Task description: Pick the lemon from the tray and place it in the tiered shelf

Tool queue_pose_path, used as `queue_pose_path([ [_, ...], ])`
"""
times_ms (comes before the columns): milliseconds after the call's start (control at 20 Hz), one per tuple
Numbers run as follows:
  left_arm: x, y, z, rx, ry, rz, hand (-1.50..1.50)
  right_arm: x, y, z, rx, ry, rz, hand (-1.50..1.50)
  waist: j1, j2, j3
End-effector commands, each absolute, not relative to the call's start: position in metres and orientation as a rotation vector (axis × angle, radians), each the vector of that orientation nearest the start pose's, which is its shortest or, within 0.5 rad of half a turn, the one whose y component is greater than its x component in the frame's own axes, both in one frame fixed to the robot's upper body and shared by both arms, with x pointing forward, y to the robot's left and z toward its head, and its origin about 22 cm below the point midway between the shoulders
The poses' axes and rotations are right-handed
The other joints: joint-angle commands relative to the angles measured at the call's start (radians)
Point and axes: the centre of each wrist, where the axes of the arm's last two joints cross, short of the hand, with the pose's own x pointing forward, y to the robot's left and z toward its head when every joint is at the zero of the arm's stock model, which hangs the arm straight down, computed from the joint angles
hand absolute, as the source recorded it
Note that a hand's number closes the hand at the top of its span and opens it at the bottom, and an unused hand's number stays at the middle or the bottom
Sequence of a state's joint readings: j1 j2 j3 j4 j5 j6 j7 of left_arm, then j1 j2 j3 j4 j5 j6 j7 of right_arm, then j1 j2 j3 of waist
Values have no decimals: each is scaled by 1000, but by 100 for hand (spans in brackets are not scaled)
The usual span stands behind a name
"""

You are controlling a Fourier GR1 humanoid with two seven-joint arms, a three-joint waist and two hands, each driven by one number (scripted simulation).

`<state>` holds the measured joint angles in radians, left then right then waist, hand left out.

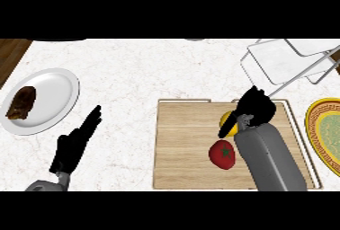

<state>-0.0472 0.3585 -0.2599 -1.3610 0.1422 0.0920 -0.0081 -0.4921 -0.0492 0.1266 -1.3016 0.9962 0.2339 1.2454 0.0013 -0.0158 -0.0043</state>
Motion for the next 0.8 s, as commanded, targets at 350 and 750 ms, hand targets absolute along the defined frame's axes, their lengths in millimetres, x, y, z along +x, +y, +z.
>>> queue_pose_path([
  [350, 241, 265, -28, 99, -1330, -283, 0, 341, -158, 40, -1135, -179, 561, -150, 0, 16, 4],
  [750, 240, 251, -32, 93, -1321, -290, 0, 342, -162, 37, -1100, -258, 619, 150, 1, 17, 4],
])
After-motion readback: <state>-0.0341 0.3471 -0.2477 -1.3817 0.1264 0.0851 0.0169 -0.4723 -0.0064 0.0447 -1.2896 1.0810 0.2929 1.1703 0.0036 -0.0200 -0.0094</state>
